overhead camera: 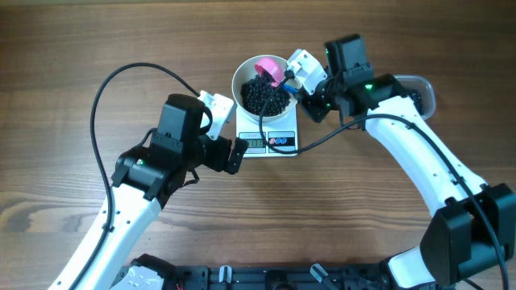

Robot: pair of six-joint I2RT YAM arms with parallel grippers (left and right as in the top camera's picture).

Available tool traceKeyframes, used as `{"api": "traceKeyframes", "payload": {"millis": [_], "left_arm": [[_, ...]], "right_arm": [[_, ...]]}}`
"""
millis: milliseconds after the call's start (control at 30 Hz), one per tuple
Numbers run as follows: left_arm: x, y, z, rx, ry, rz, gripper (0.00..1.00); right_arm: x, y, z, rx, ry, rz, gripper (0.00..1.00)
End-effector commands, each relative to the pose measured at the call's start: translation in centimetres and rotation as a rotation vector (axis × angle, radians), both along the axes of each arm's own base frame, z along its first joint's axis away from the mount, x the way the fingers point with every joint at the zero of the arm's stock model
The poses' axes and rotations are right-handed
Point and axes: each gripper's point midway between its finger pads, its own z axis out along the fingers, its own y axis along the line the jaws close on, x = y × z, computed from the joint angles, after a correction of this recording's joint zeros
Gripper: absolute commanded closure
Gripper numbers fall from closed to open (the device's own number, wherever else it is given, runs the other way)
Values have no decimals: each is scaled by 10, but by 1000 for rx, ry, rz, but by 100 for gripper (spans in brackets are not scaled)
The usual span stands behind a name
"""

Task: Scoop item into bowl and weigh 150g on scale
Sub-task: 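Tilt the scoop with the right gripper to pour beans into the bowl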

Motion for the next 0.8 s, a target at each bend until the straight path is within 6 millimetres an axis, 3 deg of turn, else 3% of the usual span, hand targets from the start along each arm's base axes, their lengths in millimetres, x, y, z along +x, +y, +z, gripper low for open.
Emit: {"api": "traceKeyframes", "payload": {"millis": [0, 367, 767], "left_arm": [[-3, -3, -3, -7, 13, -16, 0], [-3, -3, -3, -7, 13, -16, 0], [-3, -3, -3, -7, 13, -16, 0]], "right_arm": [[2, 0, 9, -76, -83, 60, 96], [6, -3, 12, -135, -125, 30, 96], [5, -3, 33, -113, -174, 25, 96]]}}
